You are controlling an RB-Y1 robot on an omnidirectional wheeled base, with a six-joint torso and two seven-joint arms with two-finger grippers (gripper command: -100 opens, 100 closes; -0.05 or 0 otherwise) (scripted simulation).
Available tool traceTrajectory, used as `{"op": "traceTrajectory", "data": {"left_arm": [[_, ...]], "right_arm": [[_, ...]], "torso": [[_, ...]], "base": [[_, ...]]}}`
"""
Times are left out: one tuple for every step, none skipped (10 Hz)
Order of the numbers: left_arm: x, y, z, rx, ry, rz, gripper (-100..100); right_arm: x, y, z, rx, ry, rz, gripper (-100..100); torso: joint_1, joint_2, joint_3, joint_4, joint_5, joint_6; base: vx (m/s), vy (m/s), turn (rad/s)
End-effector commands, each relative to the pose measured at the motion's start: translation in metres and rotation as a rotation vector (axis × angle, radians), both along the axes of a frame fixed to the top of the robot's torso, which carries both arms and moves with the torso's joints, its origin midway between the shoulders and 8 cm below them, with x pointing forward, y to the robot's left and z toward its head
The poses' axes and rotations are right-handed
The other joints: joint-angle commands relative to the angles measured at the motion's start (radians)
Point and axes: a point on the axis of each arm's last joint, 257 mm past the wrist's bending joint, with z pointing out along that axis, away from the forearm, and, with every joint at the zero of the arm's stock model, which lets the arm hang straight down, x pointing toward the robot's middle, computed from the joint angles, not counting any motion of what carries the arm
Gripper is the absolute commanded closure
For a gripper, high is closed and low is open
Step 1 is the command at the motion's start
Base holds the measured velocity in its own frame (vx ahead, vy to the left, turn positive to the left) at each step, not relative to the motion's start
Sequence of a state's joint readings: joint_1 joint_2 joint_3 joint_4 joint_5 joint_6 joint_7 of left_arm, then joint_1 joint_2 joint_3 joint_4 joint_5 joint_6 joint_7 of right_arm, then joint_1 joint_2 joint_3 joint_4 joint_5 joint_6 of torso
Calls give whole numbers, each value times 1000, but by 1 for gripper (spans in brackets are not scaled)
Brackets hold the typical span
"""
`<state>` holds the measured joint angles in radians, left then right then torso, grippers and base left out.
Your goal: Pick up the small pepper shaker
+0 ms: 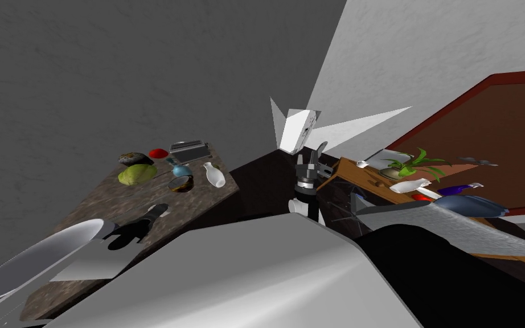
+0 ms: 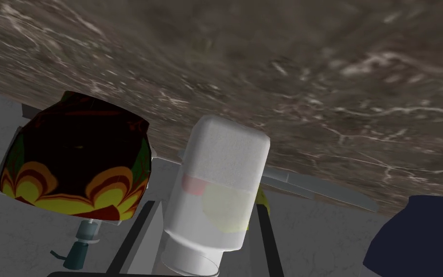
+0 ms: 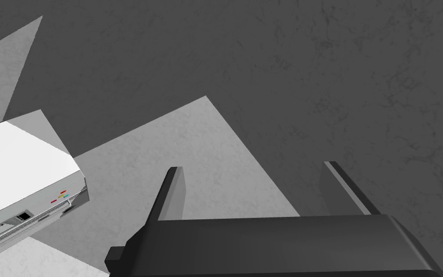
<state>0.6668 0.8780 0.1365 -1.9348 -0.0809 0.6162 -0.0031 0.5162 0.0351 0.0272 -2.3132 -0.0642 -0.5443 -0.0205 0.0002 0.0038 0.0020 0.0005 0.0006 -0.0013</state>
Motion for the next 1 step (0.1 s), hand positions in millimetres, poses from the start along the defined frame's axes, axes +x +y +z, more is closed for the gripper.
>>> {"op": "traceTrajectory", "data": {"left_arm": [[0,0,0,0,0,0,0]], "right_arm": [[0,0,0,0,0,0,0]], "torso": [[0,0,0,0,0,0]], "base": [[0,0,0]]}}
